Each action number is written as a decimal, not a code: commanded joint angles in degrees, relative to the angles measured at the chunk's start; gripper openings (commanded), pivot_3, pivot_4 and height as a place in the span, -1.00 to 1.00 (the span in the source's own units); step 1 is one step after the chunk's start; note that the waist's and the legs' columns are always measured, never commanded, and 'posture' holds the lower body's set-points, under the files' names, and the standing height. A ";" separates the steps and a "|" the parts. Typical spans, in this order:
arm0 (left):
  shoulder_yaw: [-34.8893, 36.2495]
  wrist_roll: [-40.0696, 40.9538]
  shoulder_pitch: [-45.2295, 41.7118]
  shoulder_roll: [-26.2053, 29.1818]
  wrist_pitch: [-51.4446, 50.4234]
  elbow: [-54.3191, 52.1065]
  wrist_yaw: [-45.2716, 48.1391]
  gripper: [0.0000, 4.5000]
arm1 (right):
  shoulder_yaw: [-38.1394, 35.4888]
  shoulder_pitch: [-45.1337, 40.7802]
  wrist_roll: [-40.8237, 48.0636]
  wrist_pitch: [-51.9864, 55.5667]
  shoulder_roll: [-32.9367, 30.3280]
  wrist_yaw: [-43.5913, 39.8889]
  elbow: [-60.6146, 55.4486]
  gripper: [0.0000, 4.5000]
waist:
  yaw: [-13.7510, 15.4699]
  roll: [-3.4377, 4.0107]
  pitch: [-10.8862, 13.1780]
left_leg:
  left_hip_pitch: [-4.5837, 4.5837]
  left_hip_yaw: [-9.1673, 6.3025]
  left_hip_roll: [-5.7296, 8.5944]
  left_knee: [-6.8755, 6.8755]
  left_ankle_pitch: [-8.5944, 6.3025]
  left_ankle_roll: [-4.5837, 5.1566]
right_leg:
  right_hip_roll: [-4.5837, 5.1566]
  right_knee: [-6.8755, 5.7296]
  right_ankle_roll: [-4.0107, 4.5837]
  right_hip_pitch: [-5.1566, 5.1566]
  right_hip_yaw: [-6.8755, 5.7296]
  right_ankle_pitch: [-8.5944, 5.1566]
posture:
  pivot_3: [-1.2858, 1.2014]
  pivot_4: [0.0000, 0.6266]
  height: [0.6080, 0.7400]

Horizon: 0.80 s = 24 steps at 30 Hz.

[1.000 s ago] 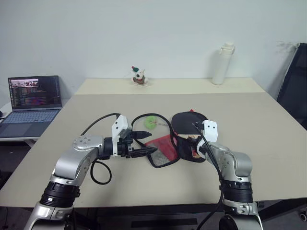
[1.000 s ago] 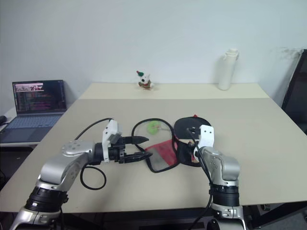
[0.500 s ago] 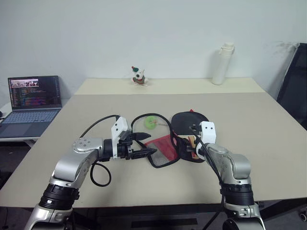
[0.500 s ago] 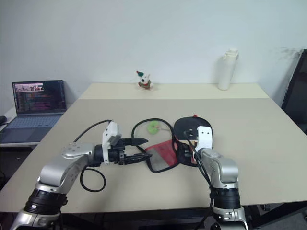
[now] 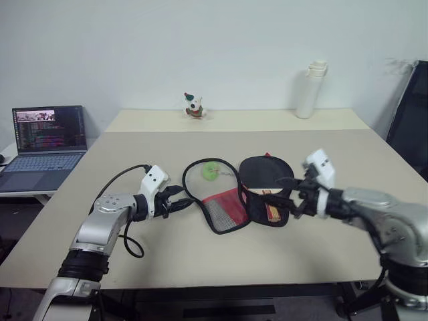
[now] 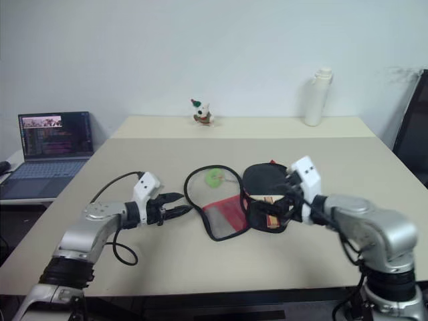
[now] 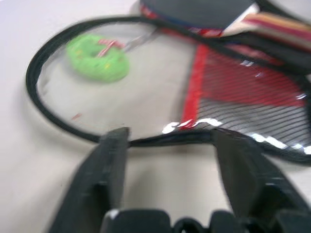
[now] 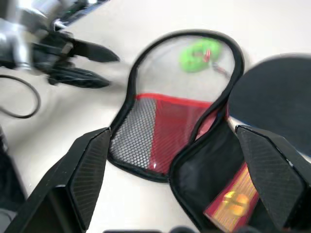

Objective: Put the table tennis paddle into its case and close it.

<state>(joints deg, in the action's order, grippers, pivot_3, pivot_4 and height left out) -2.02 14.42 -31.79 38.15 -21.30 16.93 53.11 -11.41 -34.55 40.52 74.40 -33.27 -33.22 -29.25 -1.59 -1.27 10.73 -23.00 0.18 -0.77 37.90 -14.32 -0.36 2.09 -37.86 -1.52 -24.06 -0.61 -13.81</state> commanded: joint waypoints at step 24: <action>-3.42 -10.92 -22.94 -17.61 15.55 34.45 -3.96 -0.98 | -2.29 2.41 3.08 -4.69 -7.81 -1.02 -1.05 1.00 | 1.72 -0.14 0.01 | -0.19 -0.01 0.12 0.09 0.00 0.00 | 0.10 0.12 0.03 -0.01 -0.05 0.12 | 0.03 -0.52 1.00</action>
<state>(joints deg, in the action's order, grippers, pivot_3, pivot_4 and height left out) -5.84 3.85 -51.31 21.03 -8.36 49.96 49.18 -12.19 -32.26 42.97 71.19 -39.65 -33.73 -29.48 0.12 -1.40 10.75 -23.21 0.18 -0.64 37.98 -14.32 -0.36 2.18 -37.72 -1.48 -24.08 -0.66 -13.68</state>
